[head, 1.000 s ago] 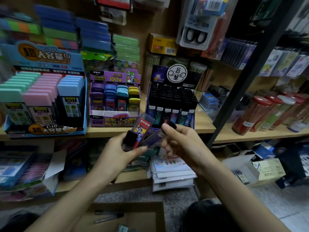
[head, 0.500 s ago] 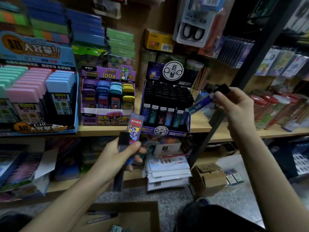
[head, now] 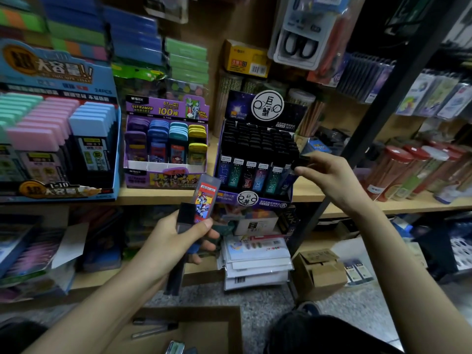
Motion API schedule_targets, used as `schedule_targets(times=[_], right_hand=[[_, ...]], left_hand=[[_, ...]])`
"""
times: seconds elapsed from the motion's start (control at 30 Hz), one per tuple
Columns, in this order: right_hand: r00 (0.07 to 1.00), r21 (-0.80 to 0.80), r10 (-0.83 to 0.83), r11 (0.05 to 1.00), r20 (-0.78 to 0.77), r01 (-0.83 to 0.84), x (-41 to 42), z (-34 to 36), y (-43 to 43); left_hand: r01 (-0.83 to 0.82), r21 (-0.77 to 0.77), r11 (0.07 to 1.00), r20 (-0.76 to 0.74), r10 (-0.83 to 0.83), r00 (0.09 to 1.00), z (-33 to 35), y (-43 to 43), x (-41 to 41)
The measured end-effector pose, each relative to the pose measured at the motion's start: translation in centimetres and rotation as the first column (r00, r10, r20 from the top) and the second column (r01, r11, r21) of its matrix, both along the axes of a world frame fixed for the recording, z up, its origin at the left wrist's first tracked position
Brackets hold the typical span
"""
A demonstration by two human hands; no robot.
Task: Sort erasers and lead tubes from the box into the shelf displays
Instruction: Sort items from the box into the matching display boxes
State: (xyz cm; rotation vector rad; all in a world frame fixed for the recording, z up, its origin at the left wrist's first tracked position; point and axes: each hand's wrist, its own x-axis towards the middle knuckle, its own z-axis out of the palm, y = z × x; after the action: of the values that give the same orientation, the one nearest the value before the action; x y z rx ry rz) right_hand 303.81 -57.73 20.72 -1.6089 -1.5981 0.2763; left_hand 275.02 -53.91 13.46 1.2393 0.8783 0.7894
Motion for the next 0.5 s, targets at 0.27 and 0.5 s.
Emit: schedule_targets(times=[0.27,0.5], right_hand=[[0.958,0.033,-0.284,0.959,0.031,0.283,-0.4,-2.2,1.9],[0.879,0.104,-0.449,0.893,0.162,0.437,-2.1,-1.5,1.6]], left_hand=[[-0.012,-0.016,1.000,0.016,0.012,1.000,-0.3,0.3,0.0],[0.011,-0.027,1.000,0.026,-0.011,1.000,0.3,0.1,-0.3]])
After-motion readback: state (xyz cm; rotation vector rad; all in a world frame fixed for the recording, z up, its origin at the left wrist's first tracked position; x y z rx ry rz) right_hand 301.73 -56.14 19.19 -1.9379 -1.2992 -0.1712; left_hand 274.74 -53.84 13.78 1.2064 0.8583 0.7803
